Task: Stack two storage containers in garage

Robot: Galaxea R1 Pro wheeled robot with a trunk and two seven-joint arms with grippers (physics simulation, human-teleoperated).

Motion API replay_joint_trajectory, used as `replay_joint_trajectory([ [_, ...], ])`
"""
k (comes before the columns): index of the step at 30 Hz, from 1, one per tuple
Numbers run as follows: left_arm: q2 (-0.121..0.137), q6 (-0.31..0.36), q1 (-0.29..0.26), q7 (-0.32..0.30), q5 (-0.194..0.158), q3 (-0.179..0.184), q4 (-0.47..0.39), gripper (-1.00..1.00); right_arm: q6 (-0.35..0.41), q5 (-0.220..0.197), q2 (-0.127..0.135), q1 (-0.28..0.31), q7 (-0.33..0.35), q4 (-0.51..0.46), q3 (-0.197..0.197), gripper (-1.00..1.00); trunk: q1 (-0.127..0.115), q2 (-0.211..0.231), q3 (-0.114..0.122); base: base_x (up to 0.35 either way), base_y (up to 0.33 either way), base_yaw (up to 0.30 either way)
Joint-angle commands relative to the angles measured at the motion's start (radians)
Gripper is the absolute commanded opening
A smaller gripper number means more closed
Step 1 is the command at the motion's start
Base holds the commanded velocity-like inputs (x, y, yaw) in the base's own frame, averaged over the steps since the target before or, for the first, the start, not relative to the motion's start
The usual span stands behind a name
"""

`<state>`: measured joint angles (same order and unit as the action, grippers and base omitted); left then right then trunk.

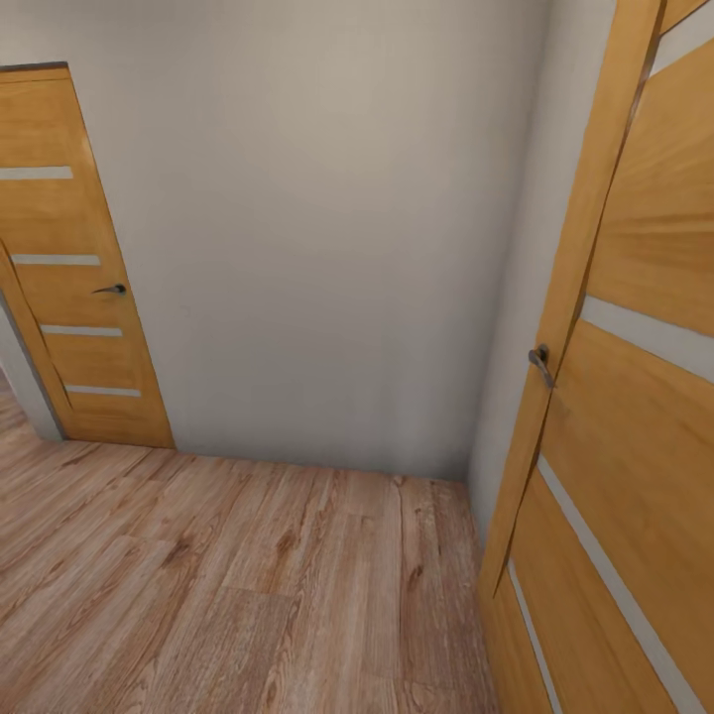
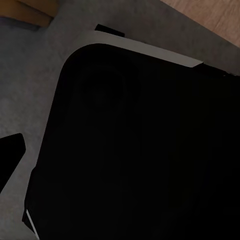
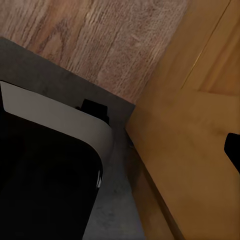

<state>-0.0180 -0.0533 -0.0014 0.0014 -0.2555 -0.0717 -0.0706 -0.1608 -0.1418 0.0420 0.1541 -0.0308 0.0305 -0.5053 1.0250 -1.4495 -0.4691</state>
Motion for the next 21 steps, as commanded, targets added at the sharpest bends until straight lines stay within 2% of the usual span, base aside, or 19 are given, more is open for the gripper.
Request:
replay_joint_trajectory([
  [1,0.0,-0.002,0.0,0.0,-0.001,-0.007,0.0,1.0,-0.006,-0.01,-0.001,0.001,0.0,0.003,-0.009,1.0,0.0,-0.001,-0.001,0.0,0.0,0.0],
  [21,0.0,-0.002,0.0,0.002,-0.002,-0.007,0.0,1.0,-0.006,-0.009,0.0,0.001,0.0,0.003,-0.009,1.0,0.0,-0.001,-0.001,0.024,0.02,0.0],
])
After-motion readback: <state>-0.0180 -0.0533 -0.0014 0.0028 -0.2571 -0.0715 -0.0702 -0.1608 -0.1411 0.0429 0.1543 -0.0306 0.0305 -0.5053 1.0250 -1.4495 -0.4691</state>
